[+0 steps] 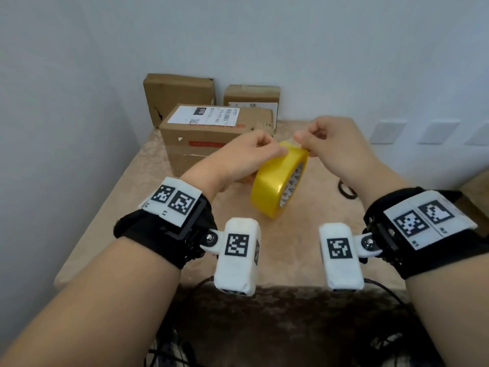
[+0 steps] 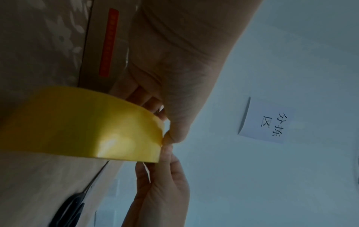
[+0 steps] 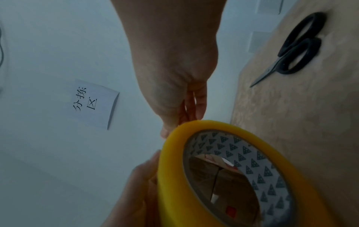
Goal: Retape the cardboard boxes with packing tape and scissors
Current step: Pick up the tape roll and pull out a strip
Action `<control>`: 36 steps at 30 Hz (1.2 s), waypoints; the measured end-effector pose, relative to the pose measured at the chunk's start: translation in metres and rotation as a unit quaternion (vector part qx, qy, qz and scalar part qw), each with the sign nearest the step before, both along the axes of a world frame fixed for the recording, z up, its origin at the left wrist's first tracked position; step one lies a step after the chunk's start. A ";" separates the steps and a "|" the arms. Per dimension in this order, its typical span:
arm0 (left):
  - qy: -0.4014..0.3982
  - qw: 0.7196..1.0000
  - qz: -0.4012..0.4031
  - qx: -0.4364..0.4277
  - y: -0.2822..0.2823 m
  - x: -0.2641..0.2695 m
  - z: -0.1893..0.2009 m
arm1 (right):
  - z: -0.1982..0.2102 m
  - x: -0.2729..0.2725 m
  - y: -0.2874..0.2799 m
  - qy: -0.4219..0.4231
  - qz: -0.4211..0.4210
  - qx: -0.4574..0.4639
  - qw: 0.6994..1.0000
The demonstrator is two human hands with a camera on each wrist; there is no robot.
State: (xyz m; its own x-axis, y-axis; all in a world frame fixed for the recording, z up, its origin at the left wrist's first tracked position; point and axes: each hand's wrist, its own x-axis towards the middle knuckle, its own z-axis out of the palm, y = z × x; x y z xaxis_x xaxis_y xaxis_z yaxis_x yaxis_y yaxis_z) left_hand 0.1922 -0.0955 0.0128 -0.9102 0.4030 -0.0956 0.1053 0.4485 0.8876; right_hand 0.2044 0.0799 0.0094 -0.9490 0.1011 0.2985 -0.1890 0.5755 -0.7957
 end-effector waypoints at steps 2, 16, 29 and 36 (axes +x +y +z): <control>0.028 0.999 -0.018 -0.022 0.000 -0.002 0.000 | 0.005 0.004 -0.004 0.005 0.044 0.052 0.998; 0.190 0.981 -0.023 0.022 -0.005 -0.009 -0.001 | 0.017 0.007 -0.027 0.034 0.112 -0.031 0.993; 0.297 0.949 0.059 -0.092 -0.002 -0.014 0.001 | -0.006 0.007 -0.019 -0.203 0.140 -0.180 0.952; 0.369 0.918 0.047 -0.134 -0.003 -0.015 -0.004 | -0.002 0.002 -0.022 -0.193 0.101 -0.155 0.964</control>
State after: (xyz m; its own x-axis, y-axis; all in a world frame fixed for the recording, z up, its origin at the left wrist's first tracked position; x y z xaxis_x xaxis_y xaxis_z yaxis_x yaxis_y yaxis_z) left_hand 0.1767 -0.0987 0.0084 -0.7964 0.3717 0.4770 0.5837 0.6786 0.4458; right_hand 0.2061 0.0578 0.0072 -0.9928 -0.0708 -0.0963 0.0726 0.2822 -0.9566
